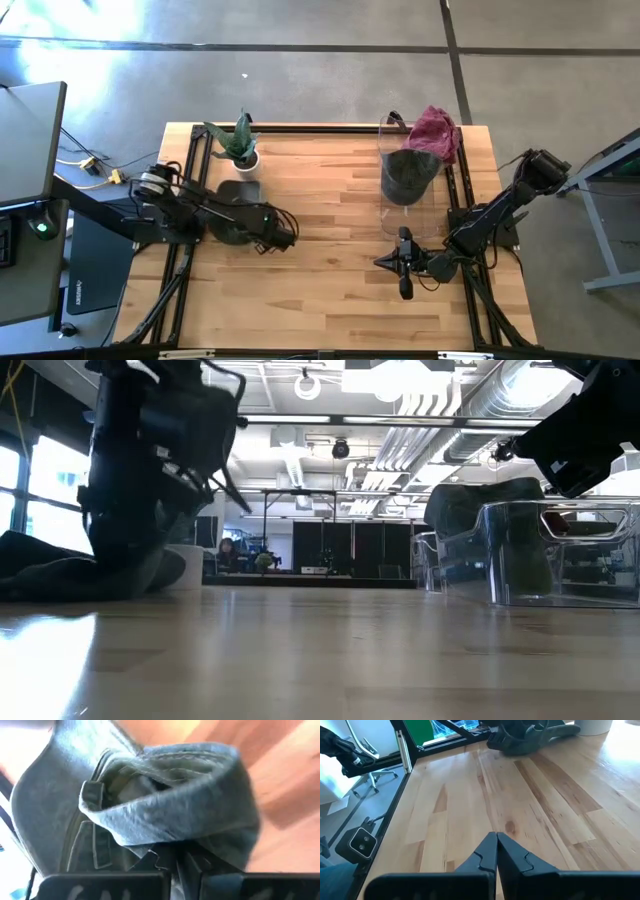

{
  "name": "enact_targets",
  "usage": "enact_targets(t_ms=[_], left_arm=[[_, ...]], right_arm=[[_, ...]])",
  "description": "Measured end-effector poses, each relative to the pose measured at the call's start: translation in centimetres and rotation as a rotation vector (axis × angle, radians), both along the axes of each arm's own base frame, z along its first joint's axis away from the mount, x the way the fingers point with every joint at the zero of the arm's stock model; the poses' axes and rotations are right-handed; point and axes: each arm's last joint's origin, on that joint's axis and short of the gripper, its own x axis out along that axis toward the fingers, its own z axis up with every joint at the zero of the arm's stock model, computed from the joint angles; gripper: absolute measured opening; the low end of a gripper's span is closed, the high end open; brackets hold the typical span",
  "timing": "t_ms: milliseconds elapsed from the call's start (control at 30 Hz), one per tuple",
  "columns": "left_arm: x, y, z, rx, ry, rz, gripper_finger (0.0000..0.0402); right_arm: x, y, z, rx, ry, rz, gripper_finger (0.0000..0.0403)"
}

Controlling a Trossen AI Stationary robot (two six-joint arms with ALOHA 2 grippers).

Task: Pick & Place hat
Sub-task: Put the gray cap into the bottom transparent bin

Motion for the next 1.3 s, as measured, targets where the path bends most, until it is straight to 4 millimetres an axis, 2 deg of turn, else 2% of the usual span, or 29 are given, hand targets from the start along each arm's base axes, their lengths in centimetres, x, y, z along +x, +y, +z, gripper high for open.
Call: enact_targets(t_ms=[233,433,567,633,733,900,1000,1067,1200,1300], left_arm=[[-0.6,0.6,-1.8,-0.031,0.121,0.003,0.0002],[-2.6,1.0,-0.4,0.023,0.287,0.118,0.0003],[-3.1,1.1,0.6,0.043,0.270,0.131,0.0002],[-3.4,1.3,1.5,0.044,0.201,0.125,0.0001],[-4.0,1.5,1.3,0.018,0.063,0.113,0.0000],[-5.2,1.8,-1.2,-0.032,-0.090,0.103,0.0000],[-5.2,1.9,-2.8,-0.047,-0.176,0.037,0.0000],[-4.4,1.7,-3.0,-0.066,-0.275,-0.014,0.0000],[-0.4,-0.2,-2.1,-0.213,-0.632,-0.194,0.0000],[2.1,-2.2,-0.1,-0.339,-0.906,-0.406,0.0000]], right_arm=[[0.0,0.0,-0.1,0.001,0.007,-0.003,0.0001],[0.0,0.0,-0.1,0.001,0.007,-0.003,0.0002],[0.0,0.0,-0.1,0.002,0.007,-0.003,0.0001],[0.0,0.0,-0.1,0.004,0.008,-0.002,0.0002],[0.0,0.0,-0.1,0.009,0.012,0.005,0.0001],[0.0,0.0,-0.1,0.004,0.013,0.002,0.0002],[0.0,-0.1,-0.1,-0.002,0.011,-0.007,0.0001],[0.0,-0.1,-0.1,-0.002,0.011,-0.012,0.0001],[0.1,-0.2,0.0,0.008,-0.001,-0.016,0.0002],[0.2,-0.1,0.1,0.018,-0.008,-0.010,0.0001]])
